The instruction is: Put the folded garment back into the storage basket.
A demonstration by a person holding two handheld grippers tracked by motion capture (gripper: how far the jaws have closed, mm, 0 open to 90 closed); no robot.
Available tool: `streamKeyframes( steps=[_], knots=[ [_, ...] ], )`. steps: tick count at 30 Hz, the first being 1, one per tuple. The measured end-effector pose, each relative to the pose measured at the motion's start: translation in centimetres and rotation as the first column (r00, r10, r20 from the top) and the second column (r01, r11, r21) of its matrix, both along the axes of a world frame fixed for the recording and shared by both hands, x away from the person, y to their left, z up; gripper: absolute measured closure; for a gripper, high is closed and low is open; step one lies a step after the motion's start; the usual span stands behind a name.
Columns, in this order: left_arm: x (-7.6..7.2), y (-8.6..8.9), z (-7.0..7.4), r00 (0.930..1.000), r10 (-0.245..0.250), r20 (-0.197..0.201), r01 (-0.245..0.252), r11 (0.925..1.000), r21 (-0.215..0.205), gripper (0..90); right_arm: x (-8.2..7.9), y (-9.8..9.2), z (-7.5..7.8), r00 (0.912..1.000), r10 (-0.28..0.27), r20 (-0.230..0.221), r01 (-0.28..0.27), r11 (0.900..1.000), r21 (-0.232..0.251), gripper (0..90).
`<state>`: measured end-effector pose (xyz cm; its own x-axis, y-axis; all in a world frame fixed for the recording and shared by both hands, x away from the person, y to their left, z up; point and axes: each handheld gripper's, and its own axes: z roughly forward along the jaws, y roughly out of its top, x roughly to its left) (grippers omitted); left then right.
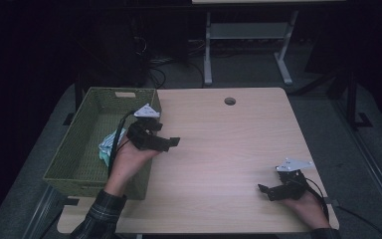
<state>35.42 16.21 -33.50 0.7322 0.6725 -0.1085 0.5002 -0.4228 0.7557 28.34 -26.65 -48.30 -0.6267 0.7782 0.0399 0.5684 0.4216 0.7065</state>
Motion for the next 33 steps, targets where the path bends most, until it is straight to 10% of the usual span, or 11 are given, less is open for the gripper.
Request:
streamKeyframes(
  steps=[15, 33],
  knots=[
    [-1.0, -4.3, -3.7, 0.9979, -0.065, -0.001, 0.065, 0.997, 0.041, 13.6, 0.0, 0.0, 0.0, 1.0, 0.002, 0.0, -0.002, 1.0, -0.003, 2.8],
    [-2.4, -5.1, -9.9, 0.9968, -0.064, -0.048, 0.068, 0.9924, 0.102, 13.3, 0.0, 0.0, 0.0, 1.0, 0.002, 0.0, -0.002, 1.0, -0.002, 2.8]
  ],
)
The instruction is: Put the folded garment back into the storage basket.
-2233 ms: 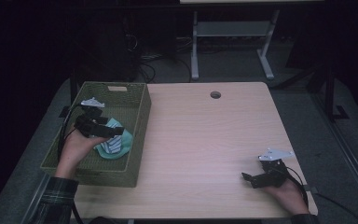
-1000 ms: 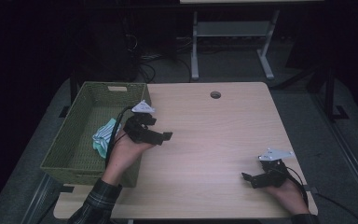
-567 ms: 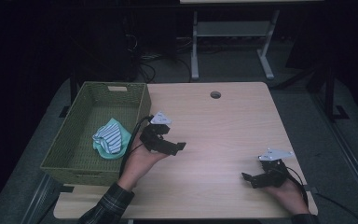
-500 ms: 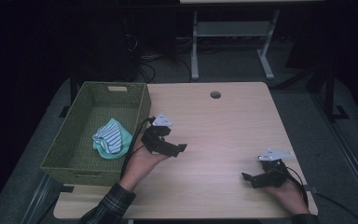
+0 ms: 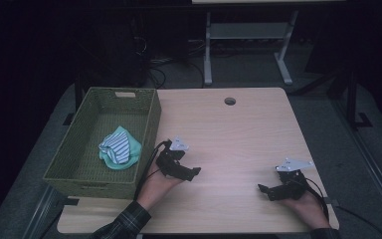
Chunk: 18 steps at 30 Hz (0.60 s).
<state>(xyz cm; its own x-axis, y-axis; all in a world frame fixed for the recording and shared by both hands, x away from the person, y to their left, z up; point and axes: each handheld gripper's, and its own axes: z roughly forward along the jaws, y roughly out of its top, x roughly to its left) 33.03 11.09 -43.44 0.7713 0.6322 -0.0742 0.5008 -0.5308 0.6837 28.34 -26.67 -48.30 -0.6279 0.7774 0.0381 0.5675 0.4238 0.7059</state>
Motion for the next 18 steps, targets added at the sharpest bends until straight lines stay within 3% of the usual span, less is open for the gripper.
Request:
streamKeyframes(
  steps=[3, 7, 12, 14, 18],
  knots=[
    [0.0, -0.1, -1.4, 0.9992, 0.004, -0.04, -0.003, 0.9995, 0.032, 13.3, 0.0, 0.0, 0.0, 1.0, 0.0, 0.0, 0.0, 1.0, 0.001, 2.8],
    [0.0, -0.1, -2.7, 0.9983, 0.017, -0.056, -0.013, 0.9972, 0.074, 13.3, 0.0, 0.0, 0.0, 1.0, 0.0, -0.001, 0.0, 1.0, 0.001, 2.8],
    [-0.4, 0.0, -3.3, 0.9999, 0.01, 0.004, -0.011, 0.9938, 0.111, 12.8, 0.0, 0.0, 0.0, 1.0, -0.001, -0.001, 0.001, 1.0, 0.001, 2.8],
    [-0.6, 0.3, -3.6, 0.9993, 0.009, 0.035, -0.012, 0.9956, 0.093, 12.4, 0.0, 0.0, 0.0, 1.0, -0.001, -0.001, 0.001, 1.0, 0.001, 2.8],
    [-0.8, 0.5, -3.8, 0.9984, 0.018, 0.053, -0.022, 0.9975, 0.068, 12.3, 0.0, 0.0, 0.0, 1.0, -0.001, -0.001, 0.001, 1.0, 0.001, 2.8]
  ],
)
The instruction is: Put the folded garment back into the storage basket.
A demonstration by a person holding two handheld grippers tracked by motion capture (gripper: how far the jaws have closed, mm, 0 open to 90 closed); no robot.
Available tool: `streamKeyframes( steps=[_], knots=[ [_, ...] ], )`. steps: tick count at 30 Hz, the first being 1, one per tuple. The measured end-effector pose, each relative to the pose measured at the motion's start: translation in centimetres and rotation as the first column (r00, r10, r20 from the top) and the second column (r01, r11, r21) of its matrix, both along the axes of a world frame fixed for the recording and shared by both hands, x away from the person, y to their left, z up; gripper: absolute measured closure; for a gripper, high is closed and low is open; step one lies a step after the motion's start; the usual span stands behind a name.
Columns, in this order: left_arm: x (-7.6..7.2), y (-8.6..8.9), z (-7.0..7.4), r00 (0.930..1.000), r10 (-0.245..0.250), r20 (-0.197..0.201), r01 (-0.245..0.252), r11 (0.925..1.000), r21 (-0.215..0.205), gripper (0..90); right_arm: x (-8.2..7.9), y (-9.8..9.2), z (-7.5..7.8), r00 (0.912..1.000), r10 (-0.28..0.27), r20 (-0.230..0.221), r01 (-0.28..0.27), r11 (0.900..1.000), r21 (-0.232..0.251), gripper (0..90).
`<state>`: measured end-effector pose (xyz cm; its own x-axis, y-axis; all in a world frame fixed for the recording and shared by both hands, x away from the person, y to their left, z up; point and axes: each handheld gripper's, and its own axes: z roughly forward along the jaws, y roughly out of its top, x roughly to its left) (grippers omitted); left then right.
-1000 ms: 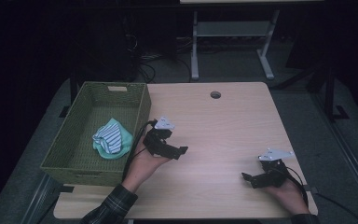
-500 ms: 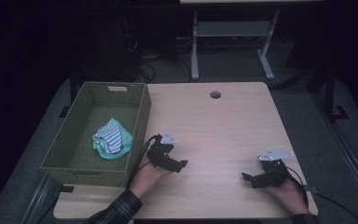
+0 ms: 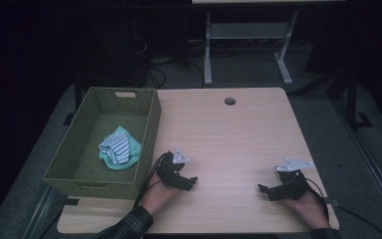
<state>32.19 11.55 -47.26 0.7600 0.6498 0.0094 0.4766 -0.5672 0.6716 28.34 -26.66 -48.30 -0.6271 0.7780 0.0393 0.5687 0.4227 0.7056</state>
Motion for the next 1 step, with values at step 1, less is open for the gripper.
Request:
streamKeyframes(
  steps=[1],
  knots=[
    [-0.03, 0.05, -0.06, 1.0, -0.002, 0.007, 0.002, 1.0, -0.005, 12.3, 0.0, 0.0, 0.0, 1.0, 0.0, 0.0, 0.0, 1.0, 0.0, 2.8]
  ],
)
